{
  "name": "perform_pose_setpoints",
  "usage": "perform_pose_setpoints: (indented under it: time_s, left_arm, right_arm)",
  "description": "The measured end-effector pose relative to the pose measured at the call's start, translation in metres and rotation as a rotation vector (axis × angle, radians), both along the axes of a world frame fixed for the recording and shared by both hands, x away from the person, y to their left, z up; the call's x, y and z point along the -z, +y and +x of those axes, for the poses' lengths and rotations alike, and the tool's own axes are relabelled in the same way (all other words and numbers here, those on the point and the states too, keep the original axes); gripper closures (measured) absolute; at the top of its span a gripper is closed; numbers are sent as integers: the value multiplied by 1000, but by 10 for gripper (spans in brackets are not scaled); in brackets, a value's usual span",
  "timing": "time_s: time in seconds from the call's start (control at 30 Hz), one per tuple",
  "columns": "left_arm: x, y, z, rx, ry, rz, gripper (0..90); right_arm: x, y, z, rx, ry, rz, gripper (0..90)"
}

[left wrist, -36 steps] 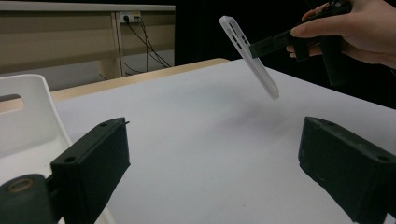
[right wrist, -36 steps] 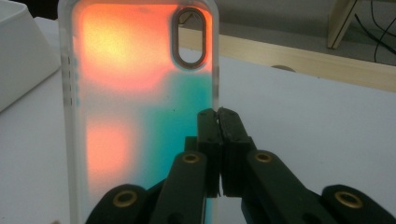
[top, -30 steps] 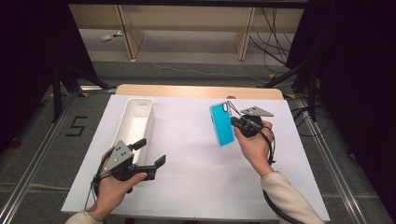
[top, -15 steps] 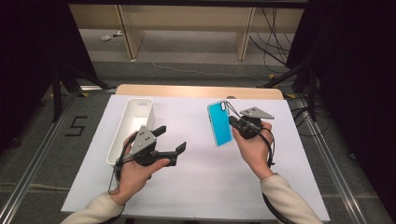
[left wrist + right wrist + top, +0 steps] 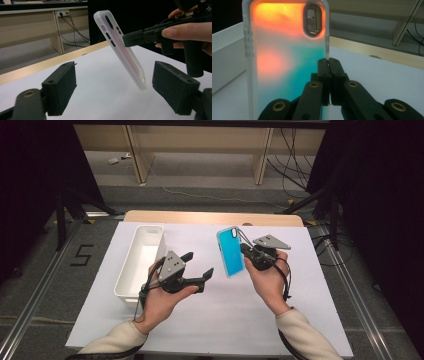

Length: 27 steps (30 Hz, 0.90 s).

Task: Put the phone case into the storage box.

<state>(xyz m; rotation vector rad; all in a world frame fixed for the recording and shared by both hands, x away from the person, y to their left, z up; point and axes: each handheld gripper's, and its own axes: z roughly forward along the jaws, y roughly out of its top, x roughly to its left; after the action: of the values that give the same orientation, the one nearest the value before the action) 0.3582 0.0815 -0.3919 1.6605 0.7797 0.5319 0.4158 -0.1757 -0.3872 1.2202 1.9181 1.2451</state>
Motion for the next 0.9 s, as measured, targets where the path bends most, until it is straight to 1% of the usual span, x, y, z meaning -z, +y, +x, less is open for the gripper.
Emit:
perform_pose_setpoints:
  time_s: [0.03, 0.07, 0.1, 0.13, 0.17, 0.2, 0.23, 0.27, 0.3, 0.33, 0.43, 0.47, 0.53, 0.57, 0.63, 0.7, 0.73, 0.77, 0.8, 0.83, 0.87, 0.9]
  left_arm:
    - [0, -1, 1, 2, -2, 0, 198]
    - [0, -1, 1, 2, 0, 2, 204]
    - [0, -2, 2, 5, -2, 3, 209]
    - [0, -2, 2, 3, 0, 3, 211]
    - [0, -3, 3, 5, 0, 4, 214]
    - [1, -3, 4, 6, 0, 6, 216]
    - [1, -2, 4, 6, -2, 12, 218]
    - [1, -3, 5, 5, 2, 10, 221]
    - [1, -3, 5, 4, 3, 5, 224]
    - [1, -3, 6, 2, 3, 5, 228]
    - [0, -4, 6, 5, -1, 3, 233]
    - [0, -5, 6, 4, 1, 1, 235]
    - [0, -6, 7, 7, 2, -1, 239]
    - [0, -7, 7, 10, -2, 6, 241]
    - [-1, -10, 7, 8, 0, 2, 248]
    - [-1, -12, 7, 7, 3, 0, 260]
    - [-2, -14, 7, 8, 0, 2, 266]
    - [-2, -15, 7, 5, 2, 2, 275]
    - [-2, -16, 7, 1, -1, 6, 285]
    - [-2, -18, 8, 1, 5, 6, 296]
    - [-2, -20, 8, -6, 7, 12, 304]
    - [-1, -21, 8, -13, 13, 15, 316]
  right_arm:
    - [-1, 1, -1, 3, -8, 3, 892]
    - [-1, 2, -2, 1, 0, 9, 892]
    - [-2, 3, -2, 1, -10, 10, 892]
    - [-3, 4, -3, -1, 6, 13, 892]
    - [-3, 4, -3, -2, -11, 4, 892]
    - [-4, 5, -5, -5, 2, 12, 892]
    - [-4, 5, -4, -9, -13, 2, 892]
    - [-4, 5, -5, -12, -14, -1, 892]
    - [-5, 6, -6, -10, -8, 5, 892]
    - [-4, 7, -6, -14, -20, 9, 892]
    - [-5, 8, -7, -13, -15, 7, 892]
    - [-5, 8, -7, -17, -22, 1, 892]
    - [-5, 11, -8, -12, -22, 10, 892]
    - [-6, 11, -8, -11, -23, -4, 892]
    - [-5, 11, -8, -9, -36, -9, 892]
    - [-6, 12, -9, -12, -23, -6, 892]
    - [-5, 13, -9, -9, -34, -3, 892]
    - [-5, 13, -9, -3, -40, -13, 892]
    - [-5, 14, -9, -8, -31, -8, 892]
    - [-6, 14, -9, -6, -37, -9, 892]
    - [-5, 15, -10, -8, -30, -1, 892]
    - [-5, 15, -10, -12, -31, -8, 892]
